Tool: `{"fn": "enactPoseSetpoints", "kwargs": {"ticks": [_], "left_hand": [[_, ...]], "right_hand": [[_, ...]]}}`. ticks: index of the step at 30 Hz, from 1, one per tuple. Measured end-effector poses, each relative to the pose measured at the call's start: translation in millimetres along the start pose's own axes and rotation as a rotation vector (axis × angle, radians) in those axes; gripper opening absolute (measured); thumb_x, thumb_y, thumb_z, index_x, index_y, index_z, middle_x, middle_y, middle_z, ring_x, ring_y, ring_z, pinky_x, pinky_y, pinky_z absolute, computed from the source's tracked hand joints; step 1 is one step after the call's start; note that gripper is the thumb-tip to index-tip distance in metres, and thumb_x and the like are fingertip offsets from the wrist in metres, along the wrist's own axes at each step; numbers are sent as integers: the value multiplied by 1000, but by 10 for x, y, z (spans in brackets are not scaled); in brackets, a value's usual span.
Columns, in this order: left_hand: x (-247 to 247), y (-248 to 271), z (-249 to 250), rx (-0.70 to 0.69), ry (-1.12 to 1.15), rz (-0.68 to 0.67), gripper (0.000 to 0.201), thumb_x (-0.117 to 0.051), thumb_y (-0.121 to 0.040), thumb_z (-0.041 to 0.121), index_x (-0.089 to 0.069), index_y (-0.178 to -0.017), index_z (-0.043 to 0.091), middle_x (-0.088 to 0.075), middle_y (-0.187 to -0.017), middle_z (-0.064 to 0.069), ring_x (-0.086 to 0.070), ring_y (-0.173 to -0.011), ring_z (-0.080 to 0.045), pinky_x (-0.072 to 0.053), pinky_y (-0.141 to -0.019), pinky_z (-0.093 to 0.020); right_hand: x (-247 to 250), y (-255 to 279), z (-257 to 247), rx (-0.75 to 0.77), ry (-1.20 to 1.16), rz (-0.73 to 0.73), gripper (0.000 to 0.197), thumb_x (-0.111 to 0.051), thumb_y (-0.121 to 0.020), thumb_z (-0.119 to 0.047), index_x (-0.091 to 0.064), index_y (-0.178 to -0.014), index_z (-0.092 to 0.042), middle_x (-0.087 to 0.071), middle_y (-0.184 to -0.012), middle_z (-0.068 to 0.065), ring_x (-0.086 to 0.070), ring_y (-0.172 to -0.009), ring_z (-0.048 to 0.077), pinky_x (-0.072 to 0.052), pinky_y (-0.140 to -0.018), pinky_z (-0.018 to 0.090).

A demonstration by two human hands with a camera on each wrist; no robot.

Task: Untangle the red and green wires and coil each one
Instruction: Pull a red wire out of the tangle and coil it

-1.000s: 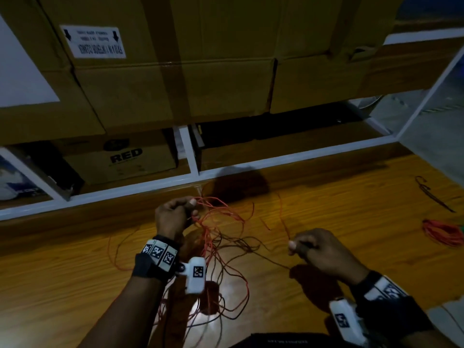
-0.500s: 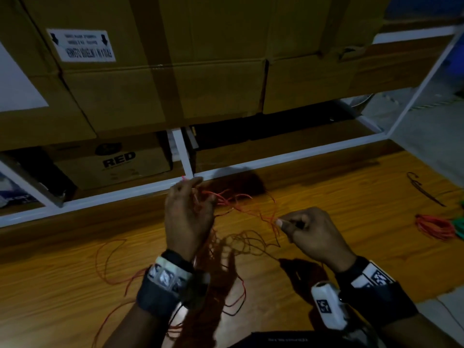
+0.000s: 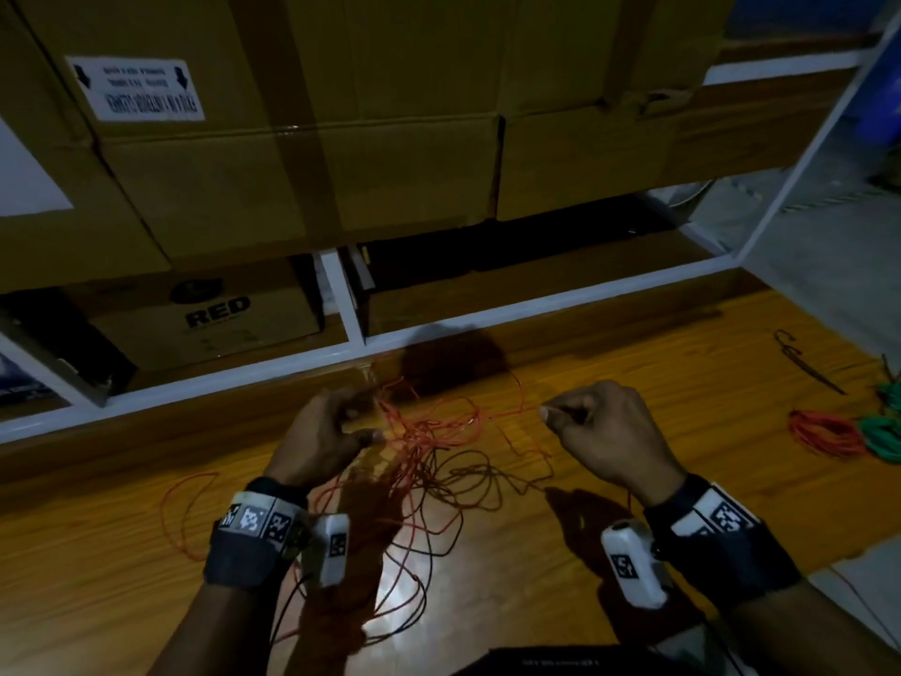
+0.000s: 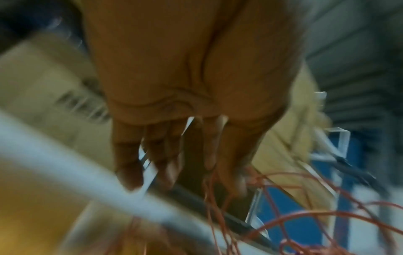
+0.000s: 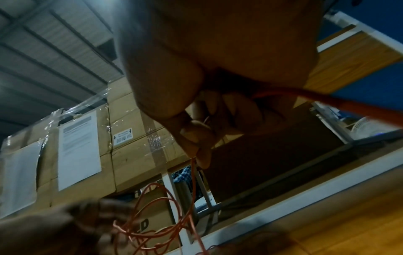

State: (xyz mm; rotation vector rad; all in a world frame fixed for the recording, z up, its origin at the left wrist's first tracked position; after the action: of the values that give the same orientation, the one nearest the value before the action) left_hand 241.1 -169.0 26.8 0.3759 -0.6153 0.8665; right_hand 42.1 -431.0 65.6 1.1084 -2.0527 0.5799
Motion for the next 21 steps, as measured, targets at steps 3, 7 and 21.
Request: {"fn": "enactPoseSetpoints", "kwargs": {"ticks": [3, 7, 21], "left_hand": [[-34, 223, 549, -326, 46, 245, 48, -69, -92, 6, -61, -122, 43, -55, -128, 17, -58, -115, -2, -54, -90, -20], [-785, 387, 1155, -556, 59, 64, 52, -76, -90, 23, -59, -138, 26, -62, -134, 10, -58, -121, -5, -48, -99, -20], [-601, -171, 622, -859, -106, 445, 21, -74, -89, 1, -76, -110, 5, -73, -111, -2, -66, -105, 0, -52, -89, -14]], "right_hand": [[-35, -4, -43, 6, -19, -41, 17, -70, -94, -40, -82, -96, -27, -79, -98, -7, -71, -81, 14, -62, -71, 40], [-43, 10, -254, 80, -59, -123, 19, -67, -98, -38, -82, -96, -27, -76, -92, -14, -68, -77, 4, -60, -71, 37], [804, 302, -303, 79, -377, -34, 25, -66, -79, -53, -82, -79, -33, -78, -93, -18, -69, -93, -3, -52, -82, 33]]}}
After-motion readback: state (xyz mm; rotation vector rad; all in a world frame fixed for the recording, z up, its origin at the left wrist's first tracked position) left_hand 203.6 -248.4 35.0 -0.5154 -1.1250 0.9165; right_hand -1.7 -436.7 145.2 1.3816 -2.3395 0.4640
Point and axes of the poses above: each hand's wrist, its own y-axis away from the middle knuckle, its own x-axis out of the back of the hand, z = x × y, the point moved 3 cm from there along -y, towards the middle knuckle
